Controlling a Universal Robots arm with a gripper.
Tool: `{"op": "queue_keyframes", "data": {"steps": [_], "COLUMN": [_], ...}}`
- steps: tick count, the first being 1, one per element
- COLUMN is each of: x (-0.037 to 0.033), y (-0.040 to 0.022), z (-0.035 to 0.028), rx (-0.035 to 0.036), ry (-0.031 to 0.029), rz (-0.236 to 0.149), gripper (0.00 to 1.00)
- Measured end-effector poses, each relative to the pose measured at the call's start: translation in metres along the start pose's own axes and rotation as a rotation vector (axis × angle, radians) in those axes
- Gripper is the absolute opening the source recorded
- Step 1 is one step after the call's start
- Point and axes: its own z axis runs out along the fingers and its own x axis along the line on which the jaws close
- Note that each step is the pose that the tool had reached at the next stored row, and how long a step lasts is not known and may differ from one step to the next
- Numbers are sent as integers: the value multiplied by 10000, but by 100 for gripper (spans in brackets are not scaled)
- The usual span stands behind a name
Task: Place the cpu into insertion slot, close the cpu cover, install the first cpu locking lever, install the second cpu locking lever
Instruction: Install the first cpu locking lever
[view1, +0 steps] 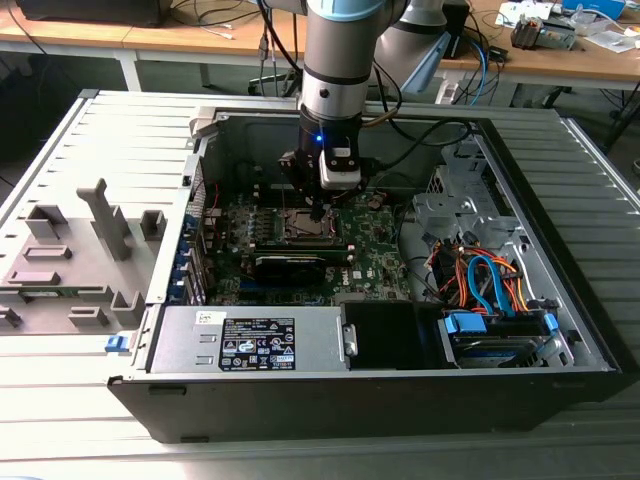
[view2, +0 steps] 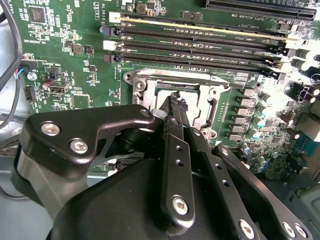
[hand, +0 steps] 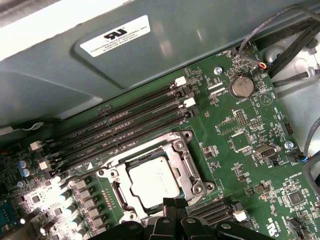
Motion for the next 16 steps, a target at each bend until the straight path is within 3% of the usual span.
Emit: {"op": "queue_keyframes", "data": {"steps": [16], "x": [0], "y": [0], "z": [0], "rx": [1], "ry": [-7], "rz": [-121], "gripper": [11]}}
